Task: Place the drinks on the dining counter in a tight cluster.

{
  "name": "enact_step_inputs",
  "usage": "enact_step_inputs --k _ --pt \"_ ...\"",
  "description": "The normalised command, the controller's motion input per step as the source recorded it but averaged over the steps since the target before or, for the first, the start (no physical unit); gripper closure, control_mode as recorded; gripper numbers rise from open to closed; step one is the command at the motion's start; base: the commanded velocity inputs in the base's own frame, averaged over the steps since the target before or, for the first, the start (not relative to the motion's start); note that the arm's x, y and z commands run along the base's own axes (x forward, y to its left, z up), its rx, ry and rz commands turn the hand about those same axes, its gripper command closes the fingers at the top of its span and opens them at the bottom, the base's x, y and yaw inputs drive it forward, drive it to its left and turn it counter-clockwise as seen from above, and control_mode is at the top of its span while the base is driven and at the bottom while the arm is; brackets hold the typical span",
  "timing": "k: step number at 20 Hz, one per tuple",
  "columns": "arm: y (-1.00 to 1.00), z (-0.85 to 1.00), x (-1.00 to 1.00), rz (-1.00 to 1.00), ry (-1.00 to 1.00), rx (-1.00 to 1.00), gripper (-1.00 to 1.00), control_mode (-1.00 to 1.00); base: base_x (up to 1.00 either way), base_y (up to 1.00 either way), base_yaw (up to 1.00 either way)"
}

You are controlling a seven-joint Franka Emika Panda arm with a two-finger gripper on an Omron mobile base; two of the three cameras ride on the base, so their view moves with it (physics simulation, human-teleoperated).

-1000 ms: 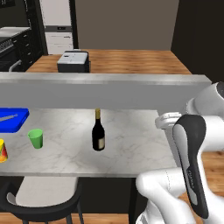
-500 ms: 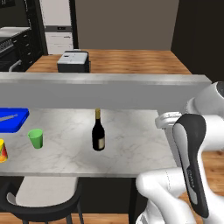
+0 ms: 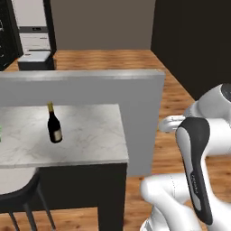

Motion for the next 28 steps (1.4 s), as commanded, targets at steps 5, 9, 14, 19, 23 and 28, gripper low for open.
enact_step_inputs --k 5,9,14,19,23,28 --pt "0.00 0.00 0.00 0.00 0.00 0.00 -1.00 1.00 -0.02 -1.00 -0.23" --pt "0.00 0.00 0.00 0.00 0.00 0.00 -1.00 1.00 0.61 -1.00 -0.14" --pt "0.00 0.00 0.00 0.00 0.00 0.00 -1.00 1.00 0.73 -1.00 -0.19" --pt "0.00 0.00 0.00 0.00 0.00 0.00 -1.00 1.00 1.00 -0.79 -0.07" --pt "0.00 0.00 0.00 0.00 0.00 0.00 -1.00 1.00 1.00 -0.63 0.24" --pt "0.00 0.00 0.00 0.00 0.00 0.00 -1.00 1.00 1.00 -0.77 0.24"
